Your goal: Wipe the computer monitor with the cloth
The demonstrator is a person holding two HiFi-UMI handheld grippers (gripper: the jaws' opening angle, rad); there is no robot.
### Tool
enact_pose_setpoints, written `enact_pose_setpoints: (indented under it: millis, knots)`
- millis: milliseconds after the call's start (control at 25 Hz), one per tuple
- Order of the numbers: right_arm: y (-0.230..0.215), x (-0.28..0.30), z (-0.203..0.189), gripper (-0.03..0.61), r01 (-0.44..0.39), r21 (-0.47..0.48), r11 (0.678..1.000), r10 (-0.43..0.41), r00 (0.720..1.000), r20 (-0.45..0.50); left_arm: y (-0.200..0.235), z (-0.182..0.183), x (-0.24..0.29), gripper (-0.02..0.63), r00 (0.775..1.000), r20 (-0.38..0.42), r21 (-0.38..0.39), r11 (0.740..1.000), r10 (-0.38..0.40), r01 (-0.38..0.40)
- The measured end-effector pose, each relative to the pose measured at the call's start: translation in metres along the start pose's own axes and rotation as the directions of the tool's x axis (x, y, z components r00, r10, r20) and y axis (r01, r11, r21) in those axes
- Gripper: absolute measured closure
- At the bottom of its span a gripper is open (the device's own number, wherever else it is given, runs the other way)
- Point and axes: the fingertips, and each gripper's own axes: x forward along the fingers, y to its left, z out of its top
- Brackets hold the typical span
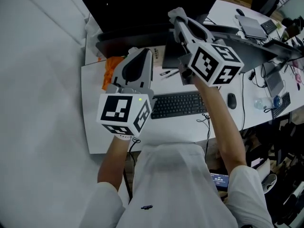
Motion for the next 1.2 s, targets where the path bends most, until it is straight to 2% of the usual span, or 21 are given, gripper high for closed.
enact_pose_setpoints:
  millis: [480, 640, 840, 1000, 1200]
  knots:
    - [-0.012, 0.024, 0.008, 0.538, 0.128, 0.015, 0.992, -0.129, 0.989, 0.072, 0.009, -0.015, 0.003, 0.595, 1.000, -0.004, -0.052, 0.999, -0.010, 0.010]
    - [-0.012, 0.031, -0.004, 0.537, 0.137, -0.012, 0.990, -0.137, 0.990, 0.019, 0.013, -0.018, 0.003, 0.595, 1.000, -0.005, -0.060, 0.998, -0.004, 0.004]
    - [-0.012, 0.030, -0.007, 0.537, 0.175, -0.124, 0.977, -0.178, 0.984, -0.009, 0.013, -0.019, 0.002, 0.595, 1.000, -0.007, -0.054, 0.998, -0.015, 0.014]
    - [-0.012, 0.028, -0.018, 0.535, 0.147, -0.188, 0.971, -0.163, 0.984, -0.071, 0.008, -0.020, 0.002, 0.595, 1.000, -0.016, -0.048, 0.999, -0.019, 0.018]
    - [-0.026, 0.020, -0.029, 0.535, 0.161, -0.239, 0.958, -0.196, 0.972, -0.131, -0.001, -0.022, 0.006, 0.595, 0.999, -0.024, -0.041, 0.999, -0.030, 0.029]
